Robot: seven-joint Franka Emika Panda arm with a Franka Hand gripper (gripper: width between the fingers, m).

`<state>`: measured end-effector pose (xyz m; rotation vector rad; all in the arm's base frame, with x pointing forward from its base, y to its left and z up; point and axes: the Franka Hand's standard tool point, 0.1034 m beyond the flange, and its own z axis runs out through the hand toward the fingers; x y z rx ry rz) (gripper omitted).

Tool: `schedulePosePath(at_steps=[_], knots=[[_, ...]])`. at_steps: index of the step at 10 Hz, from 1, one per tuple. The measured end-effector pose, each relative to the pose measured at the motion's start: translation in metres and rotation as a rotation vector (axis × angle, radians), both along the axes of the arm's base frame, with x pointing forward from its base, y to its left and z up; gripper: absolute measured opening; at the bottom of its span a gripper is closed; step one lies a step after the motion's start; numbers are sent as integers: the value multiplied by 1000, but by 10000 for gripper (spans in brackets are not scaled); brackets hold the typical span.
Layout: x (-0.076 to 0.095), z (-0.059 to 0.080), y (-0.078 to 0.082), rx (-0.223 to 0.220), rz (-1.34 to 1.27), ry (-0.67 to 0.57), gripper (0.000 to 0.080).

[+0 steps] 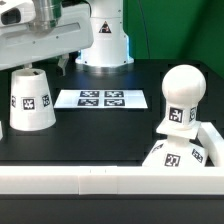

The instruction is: Assemble lamp

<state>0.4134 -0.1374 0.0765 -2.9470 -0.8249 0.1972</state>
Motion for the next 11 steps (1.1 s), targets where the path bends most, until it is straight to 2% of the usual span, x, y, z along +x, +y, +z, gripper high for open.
schedulePosePath(at_steps=[1, 2, 3, 4, 8, 9, 11], knots=[[0, 0, 0, 0, 0, 0, 248], [0, 0, 0, 0, 0, 0, 98], [0, 0, 0, 0, 0, -1, 98], [0, 0, 0, 0, 0, -1, 44], [0, 0, 0, 0, 1, -1, 44], [0, 1, 6, -1, -34, 11, 44], [12, 19, 49, 15, -82, 61, 45]])
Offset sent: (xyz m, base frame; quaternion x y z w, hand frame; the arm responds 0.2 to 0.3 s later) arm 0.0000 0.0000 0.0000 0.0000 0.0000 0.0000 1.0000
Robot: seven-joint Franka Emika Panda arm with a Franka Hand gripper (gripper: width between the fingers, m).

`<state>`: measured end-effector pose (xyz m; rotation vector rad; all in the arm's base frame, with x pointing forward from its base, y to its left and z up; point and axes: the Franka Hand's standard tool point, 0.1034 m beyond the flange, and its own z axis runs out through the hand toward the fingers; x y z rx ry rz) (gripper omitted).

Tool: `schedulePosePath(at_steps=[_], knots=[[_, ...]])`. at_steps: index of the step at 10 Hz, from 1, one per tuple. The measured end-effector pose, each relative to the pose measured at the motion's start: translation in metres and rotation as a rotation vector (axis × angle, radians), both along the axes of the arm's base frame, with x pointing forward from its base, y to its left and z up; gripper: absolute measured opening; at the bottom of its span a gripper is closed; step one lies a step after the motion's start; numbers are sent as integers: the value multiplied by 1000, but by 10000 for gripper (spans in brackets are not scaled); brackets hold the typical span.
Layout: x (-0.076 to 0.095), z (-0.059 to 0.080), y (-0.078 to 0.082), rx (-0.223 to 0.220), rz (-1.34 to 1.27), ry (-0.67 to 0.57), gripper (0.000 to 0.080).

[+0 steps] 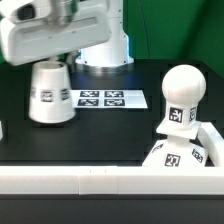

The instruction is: Assemble lamp

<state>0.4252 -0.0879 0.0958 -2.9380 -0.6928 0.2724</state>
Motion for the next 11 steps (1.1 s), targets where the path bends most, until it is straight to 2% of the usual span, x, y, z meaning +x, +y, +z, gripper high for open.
schedulePosePath(at_steps=[1, 3, 5, 6, 7, 11], knots=[[9, 12, 19, 19, -40, 26, 45], [41, 54, 55, 21, -105, 77, 45], [82, 98, 80, 3, -199, 114, 45], [106, 111, 89, -5, -212, 128, 45], [118, 113, 93, -17, -187, 152, 45], [119, 109, 92, -15, -188, 148, 45]])
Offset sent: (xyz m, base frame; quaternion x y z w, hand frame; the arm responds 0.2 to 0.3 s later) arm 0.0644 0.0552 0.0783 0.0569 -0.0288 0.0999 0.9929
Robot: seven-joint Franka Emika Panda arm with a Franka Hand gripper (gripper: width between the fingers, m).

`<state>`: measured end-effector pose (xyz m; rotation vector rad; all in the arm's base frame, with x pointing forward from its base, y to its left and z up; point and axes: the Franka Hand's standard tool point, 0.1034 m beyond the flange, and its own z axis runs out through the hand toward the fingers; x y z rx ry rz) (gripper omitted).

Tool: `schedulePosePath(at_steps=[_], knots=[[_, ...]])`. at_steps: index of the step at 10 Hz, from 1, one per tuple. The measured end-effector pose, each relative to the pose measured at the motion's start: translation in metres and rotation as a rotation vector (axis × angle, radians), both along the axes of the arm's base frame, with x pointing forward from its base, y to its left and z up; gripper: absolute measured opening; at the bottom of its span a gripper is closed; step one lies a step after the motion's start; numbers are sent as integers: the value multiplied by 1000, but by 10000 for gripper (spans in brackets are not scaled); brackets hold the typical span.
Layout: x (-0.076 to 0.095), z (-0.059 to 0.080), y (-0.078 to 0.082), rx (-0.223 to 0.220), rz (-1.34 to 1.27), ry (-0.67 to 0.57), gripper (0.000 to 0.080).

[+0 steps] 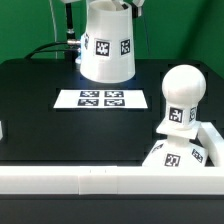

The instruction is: Assemble lamp

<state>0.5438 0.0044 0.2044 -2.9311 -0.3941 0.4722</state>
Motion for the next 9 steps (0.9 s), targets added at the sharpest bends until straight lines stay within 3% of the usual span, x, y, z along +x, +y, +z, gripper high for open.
schedulePosePath(at_steps=[1, 2, 6, 7, 9], knots=[[0, 1, 3, 1, -9, 5, 45], [5, 13, 17, 14, -31, 16, 45], [52, 60, 75, -10, -111, -14, 45], [66, 64, 83, -5, -108, -32, 45], [85, 55, 91, 1, -109, -41, 45]])
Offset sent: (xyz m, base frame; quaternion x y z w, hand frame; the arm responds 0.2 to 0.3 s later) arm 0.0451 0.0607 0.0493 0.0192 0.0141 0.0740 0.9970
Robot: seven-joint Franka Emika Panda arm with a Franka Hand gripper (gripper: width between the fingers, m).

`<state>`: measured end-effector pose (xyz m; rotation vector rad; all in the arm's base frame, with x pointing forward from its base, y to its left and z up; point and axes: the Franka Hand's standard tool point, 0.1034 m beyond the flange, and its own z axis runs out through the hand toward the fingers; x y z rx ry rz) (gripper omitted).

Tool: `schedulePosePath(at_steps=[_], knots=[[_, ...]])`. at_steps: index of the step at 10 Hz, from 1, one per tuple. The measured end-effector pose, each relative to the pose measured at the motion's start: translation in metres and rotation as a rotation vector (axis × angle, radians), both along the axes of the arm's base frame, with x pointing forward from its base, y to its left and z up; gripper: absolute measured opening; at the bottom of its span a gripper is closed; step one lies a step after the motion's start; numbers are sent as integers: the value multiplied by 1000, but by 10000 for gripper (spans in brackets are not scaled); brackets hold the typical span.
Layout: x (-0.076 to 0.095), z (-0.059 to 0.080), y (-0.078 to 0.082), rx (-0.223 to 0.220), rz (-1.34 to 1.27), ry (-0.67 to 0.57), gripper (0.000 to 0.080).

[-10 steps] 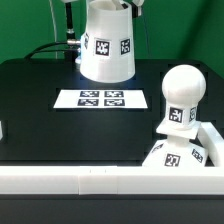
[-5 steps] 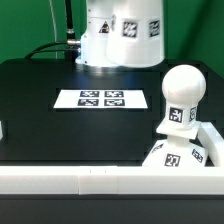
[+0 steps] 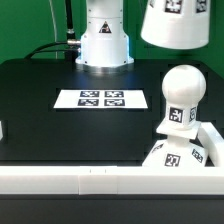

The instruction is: Assemble lamp

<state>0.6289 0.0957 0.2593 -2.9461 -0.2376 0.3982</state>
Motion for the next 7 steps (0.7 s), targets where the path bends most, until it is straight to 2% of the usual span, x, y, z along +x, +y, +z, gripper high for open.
schedulePosePath(at_steps=[3, 5, 7], knots=[[-1, -32, 5, 0, 14, -16, 45], [-13, -58, 10, -6, 22, -17, 45], [-15, -71, 14, -5, 30, -29, 45]])
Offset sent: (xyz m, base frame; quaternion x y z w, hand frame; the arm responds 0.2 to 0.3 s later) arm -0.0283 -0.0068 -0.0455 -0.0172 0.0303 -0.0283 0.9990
